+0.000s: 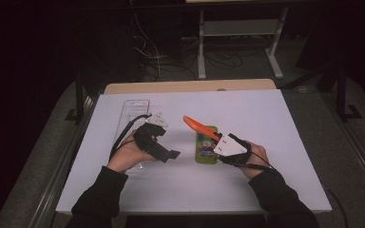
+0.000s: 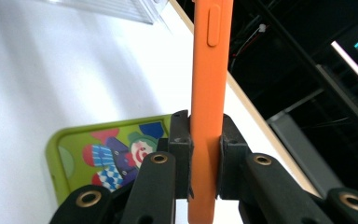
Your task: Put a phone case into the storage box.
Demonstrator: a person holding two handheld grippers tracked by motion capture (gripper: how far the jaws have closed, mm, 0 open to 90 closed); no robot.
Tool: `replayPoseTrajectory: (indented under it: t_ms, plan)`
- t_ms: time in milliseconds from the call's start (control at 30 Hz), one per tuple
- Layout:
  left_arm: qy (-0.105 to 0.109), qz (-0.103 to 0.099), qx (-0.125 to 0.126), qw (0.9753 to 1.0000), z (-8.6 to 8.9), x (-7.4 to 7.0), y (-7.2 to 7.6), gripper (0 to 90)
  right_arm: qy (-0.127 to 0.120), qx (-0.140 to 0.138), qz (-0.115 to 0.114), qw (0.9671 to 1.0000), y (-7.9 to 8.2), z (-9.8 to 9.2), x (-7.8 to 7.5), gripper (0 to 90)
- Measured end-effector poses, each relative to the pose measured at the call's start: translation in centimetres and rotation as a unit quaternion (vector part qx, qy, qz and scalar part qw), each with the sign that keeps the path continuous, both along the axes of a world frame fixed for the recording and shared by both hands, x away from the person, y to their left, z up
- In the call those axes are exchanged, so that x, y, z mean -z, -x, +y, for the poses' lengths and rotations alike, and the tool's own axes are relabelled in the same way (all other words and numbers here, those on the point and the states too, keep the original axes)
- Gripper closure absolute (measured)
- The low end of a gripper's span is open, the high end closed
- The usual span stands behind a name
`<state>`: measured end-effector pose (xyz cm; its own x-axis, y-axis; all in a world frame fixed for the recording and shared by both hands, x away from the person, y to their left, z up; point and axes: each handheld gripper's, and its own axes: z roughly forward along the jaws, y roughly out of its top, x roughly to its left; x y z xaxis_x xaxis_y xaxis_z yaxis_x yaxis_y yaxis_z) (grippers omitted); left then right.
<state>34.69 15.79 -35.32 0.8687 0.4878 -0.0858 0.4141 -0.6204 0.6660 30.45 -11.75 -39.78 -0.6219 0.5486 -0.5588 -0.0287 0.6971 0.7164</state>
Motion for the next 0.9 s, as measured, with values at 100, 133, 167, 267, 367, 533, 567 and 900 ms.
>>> replayPoseTrajectory:
  t_ms: [100, 133, 167, 267, 367, 533, 567, 900]
  plan:
    - [0.009, 0.0, -0.011, 0.9999, -0.1, 0.0, 0.1, 0.0, -0.033, 0.006, 0.028, 0.999, -0.2, -0.3, -0.1, 78.0]
    - [0.009, -0.001, -0.012, 0.9999, -0.1, 0.0, 0.1, 0.0, -0.05, 0.008, 0.036, 0.9981, -0.2, -0.3, -0.2, 78.0]
    - [0.01, -0.002, -0.012, 0.9999, -0.1, 0.0, 0.1, 0.0, -0.06, 0.009, 0.044, 0.9972, -0.3, -0.5, -0.2, 78.0]
    - [0.011, -0.002, -0.013, 0.9998, 0.0, 0.1, 0.1, 0.0, -0.088, 0.013, 0.072, 0.9935, -0.6, -0.8, -0.2, 78.0]
    - [0.008, -0.004, -0.009, 0.9999, 0.1, 0.0, 0.0, 0.0, -0.12, 0.018, 0.102, 0.9873, -0.9, -1.0, -0.2, 78.0]
    - [0.013, -0.005, -0.014, 0.9998, 0.0, 0.1, 0.0, 0.0, -0.174, 0.03, 0.158, 0.9716, -1.5, -1.7, -0.3, 78.1]
    - [0.011, -0.009, -0.012, 0.9998, 0.1, 0.1, -0.1, 0.0, -0.186, 0.034, 0.169, 0.9674, -1.7, -1.9, -0.3, 78.1]
    - [0.025, -0.003, -0.023, 0.9994, 0.5, 0.1, -0.4, 0.0, -0.265, 0.057, 0.232, 0.9342, -2.5, -3.1, 0.1, 78.1]
